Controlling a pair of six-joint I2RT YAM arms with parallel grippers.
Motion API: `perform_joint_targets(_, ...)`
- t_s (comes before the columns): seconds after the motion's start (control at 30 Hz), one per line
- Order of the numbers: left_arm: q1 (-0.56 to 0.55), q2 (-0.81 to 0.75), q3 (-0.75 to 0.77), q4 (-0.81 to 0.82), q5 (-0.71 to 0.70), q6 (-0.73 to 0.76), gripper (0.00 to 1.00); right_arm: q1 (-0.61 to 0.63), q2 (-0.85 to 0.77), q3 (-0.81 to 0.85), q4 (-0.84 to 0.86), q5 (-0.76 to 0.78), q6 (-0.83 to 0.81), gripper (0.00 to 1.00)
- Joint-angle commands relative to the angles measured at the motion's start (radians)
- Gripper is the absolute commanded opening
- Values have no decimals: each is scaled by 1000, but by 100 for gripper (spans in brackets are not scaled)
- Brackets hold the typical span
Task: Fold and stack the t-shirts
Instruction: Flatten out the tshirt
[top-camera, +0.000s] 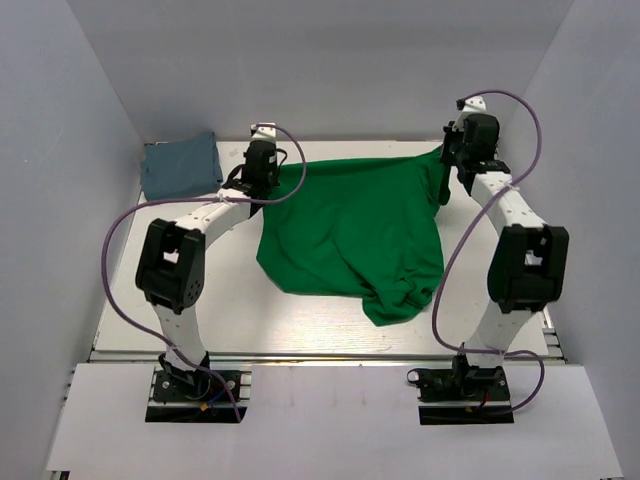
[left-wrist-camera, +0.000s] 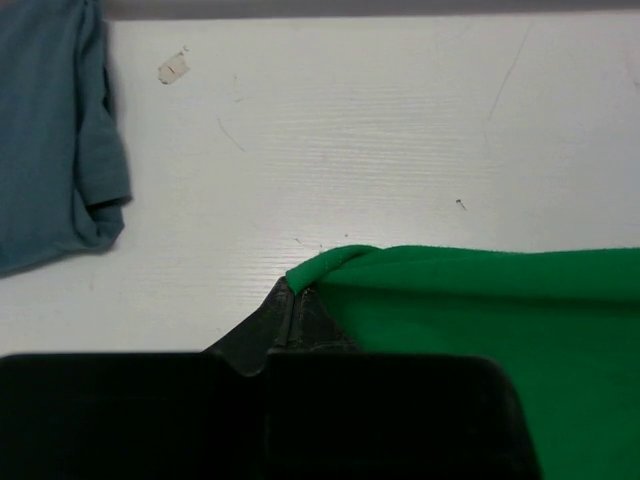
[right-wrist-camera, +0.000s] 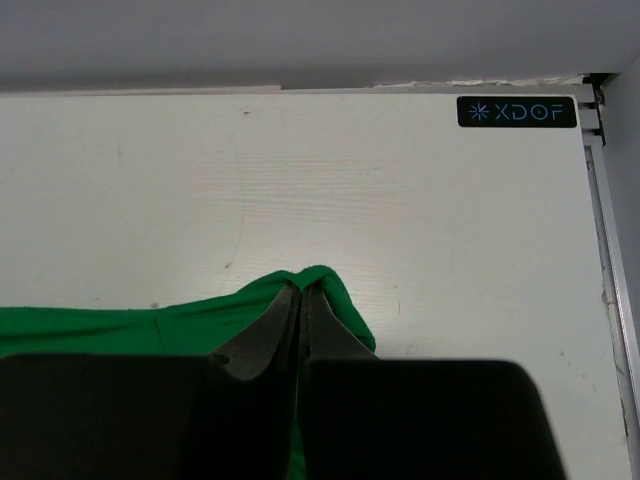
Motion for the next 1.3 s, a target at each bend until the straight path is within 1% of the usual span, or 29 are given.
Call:
perform_joint_targets(0.0,37,56,74,42,44,11,0,-10,93,119,3,45,-97,0)
perform_joint_targets(0.1,48,152,147,42,71,11,0,-10,198,196,3,8,-115,0)
perform_joint_targets(0.13,48,177,170,42,91,11,3,-8,214,208,3,0,-124,0)
perform_joint_targets(0.17,58,201,193,42,105,11,14,-8,272,248,-21,-34,-131,0)
perform_joint_targets(0.2,58,250,247,31,105,11,27,-10,284,265,-25,-49,-126,0)
perform_joint_targets(0.23,67,275,276,4,129,11,76,-10,300,280,-29,-63,-129,8)
perform_joint_targets(0.27,68,295,337,-18,130,11,98,-11,345,337,-40,-61,-126,16)
perform_joint_targets(0.3,68,329,365,-39,130,11,100,-13,360,355,-67,-58,-128,24)
perform_joint_targets(0.33,68,338,390,-61,130,11,100,-11,384,378,-83,-52,-123,63)
perform_joint_targets(0.37,77,338,419,-97,130,2,100,-8,389,430,-95,-33,-120,82)
perform_joint_targets(0.4,77,328,419,-110,140,-8,100,-10,383,435,-126,-37,-120,90)
perform_joint_targets(0.43,77,312,419,-110,140,-8,100,-10,360,434,-129,-37,-111,90)
perform_joint_targets(0.47,77,289,387,-122,140,-8,100,-8,346,413,-134,-37,-106,90)
perform_joint_targets(0.53,77,234,333,-122,140,-8,100,-8,270,353,-134,-45,-99,90)
perform_joint_targets(0.57,77,173,278,-122,140,-8,100,-10,246,328,-129,-46,-85,90)
perform_joint_targets(0.6,77,142,250,-122,151,-8,100,-11,223,261,-131,-42,-79,90)
perform_joint_targets(0.63,77,112,227,-134,151,-18,100,-8,161,242,-138,-34,-66,90)
perform_joint_targets(0.7,77,23,158,-188,151,-38,100,-11,125,186,-184,-19,-11,90)
perform_joint_targets(0.73,77,-5,137,-212,151,-48,100,-11,67,173,-260,-15,4,90)
perform_joint_targets(0.8,77,-62,56,-258,151,-78,100,-8,30,120,-313,-17,74,90)
perform_joint_targets(0.83,77,-115,25,-268,163,-122,100,-7,-46,68,-339,-28,102,90)
perform_joint_targets(0.87,77,-143,-45,-268,180,-135,100,-4,-76,-13,-338,-64,115,90)
perform_joint_targets(0.9,66,-171,-82,-268,205,-144,100,0,-137,-51,-333,-122,136,90)
perform_joint_targets(0.93,55,-197,-146,-268,215,-155,100,0,-201,-182,-301,-147,154,90)
perform_joint_targets(1.0,55,-267,-207,-268,266,-193,100,10,-295,-250,-292,-181,171,90)
perform_joint_targets(1.03,55,-287,-268,-268,287,-205,100,19,-355,-326,-298,-167,176,90)
perform_joint_targets(1.1,55,-342,-326,-257,327,-218,100,49,-433,-371,-319,-176,184,90)
perform_joint_targets(1.13,46,-356,-374,-247,350,-235,100,61,-485,-416,-322,-207,187,90)
perform_joint_targets(1.27,26,-398,-460,-256,406,-256,100,138,-597,-558,-368,-232,192,90)
